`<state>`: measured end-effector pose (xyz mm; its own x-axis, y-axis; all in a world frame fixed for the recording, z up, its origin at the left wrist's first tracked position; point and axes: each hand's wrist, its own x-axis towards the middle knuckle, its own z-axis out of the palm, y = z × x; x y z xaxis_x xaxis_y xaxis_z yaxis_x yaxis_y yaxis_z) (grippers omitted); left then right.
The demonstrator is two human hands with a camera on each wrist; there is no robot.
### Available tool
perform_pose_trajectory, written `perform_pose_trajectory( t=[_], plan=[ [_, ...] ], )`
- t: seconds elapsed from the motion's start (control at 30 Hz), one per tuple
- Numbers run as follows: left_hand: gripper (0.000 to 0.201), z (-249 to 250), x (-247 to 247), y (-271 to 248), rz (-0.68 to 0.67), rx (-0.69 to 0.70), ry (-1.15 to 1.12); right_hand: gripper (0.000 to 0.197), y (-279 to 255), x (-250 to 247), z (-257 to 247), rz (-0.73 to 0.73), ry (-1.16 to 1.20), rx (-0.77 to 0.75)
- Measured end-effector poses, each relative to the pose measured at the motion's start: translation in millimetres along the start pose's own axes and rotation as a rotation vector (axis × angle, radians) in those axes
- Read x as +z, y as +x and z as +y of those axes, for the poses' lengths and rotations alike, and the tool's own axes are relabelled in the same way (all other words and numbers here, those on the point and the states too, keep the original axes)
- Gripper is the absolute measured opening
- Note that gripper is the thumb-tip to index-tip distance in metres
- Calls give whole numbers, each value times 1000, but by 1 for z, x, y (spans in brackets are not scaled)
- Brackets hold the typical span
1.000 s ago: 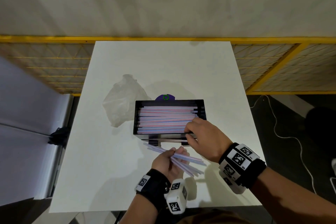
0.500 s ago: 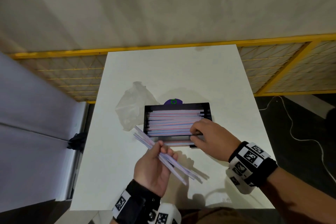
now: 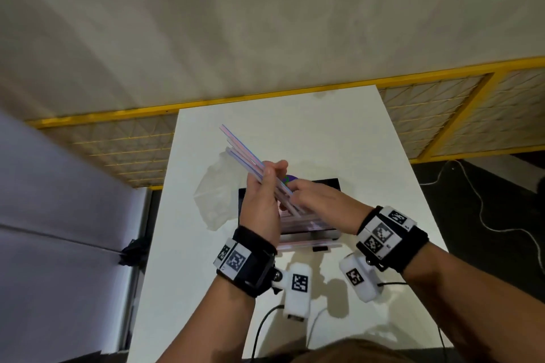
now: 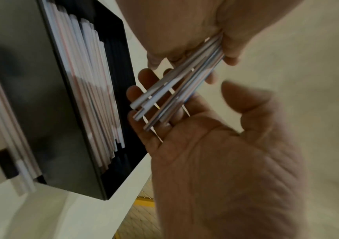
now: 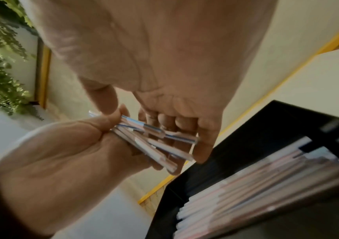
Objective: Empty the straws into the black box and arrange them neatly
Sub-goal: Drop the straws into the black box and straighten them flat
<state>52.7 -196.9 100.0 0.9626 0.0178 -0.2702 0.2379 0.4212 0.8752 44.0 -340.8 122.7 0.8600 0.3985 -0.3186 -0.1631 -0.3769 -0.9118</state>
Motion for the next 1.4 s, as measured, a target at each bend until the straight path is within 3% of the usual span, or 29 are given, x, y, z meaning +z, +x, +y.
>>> perform_pose_trajectory(
  t=[0.13, 0.2, 0.23, 0.3, 0.43, 0.57, 0.67, 0.73, 0.83, 0.9, 1.0, 1.17, 1.3, 1.4],
  plan=[
    [10, -8, -5, 8, -5, -57, -46, 12, 19, 3, 14, -40, -370, -69],
    [24, -13, -13, 7, 46, -94, -51, 8, 29, 1, 26, -16, -528, -72],
    [32, -16, -20, 6, 81, -111, -55, 11, 33, -2, 32, 0, -600, -56],
    [26, -18, -39, 3, 134, -111, -38, 19, 38, -9, 45, 18, -708, 6],
    [23, -19, -81, -16, 231, -77, -9, 32, 37, -14, 69, -5, -765, 76],
    [19, -32, -113, -39, 389, -111, -1, 37, 33, -6, 85, 3, -809, 6],
    [21, -48, -116, -52, 453, -254, -77, 44, 29, 3, 89, -13, -802, -23],
    [21, -62, -113, -57, 515, -424, -218, 43, 28, 7, 88, -8, -828, -34],
    [25, -86, -110, -64, 447, -627, -383, 30, 28, 7, 83, 20, -877, -33],
    [14, -101, -108, -68, 388, -721, -335, 26, 28, 6, 79, 37, -938, -6],
    [14, -118, -103, -71, 281, -824, -294, 24, 28, 4, 78, 74, -961, 60],
    [14, -140, -91, -55, 201, -819, -306, 28, 22, 7, 76, 83, -967, 11],
    [14, -155, -82, -39, 295, -835, -417, 40, 10, 13, 77, 62, -873, -96],
    [23, -163, -77, -29, 347, -798, -453, 39, 0, 14, 83, 132, -807, -149]
  ],
)
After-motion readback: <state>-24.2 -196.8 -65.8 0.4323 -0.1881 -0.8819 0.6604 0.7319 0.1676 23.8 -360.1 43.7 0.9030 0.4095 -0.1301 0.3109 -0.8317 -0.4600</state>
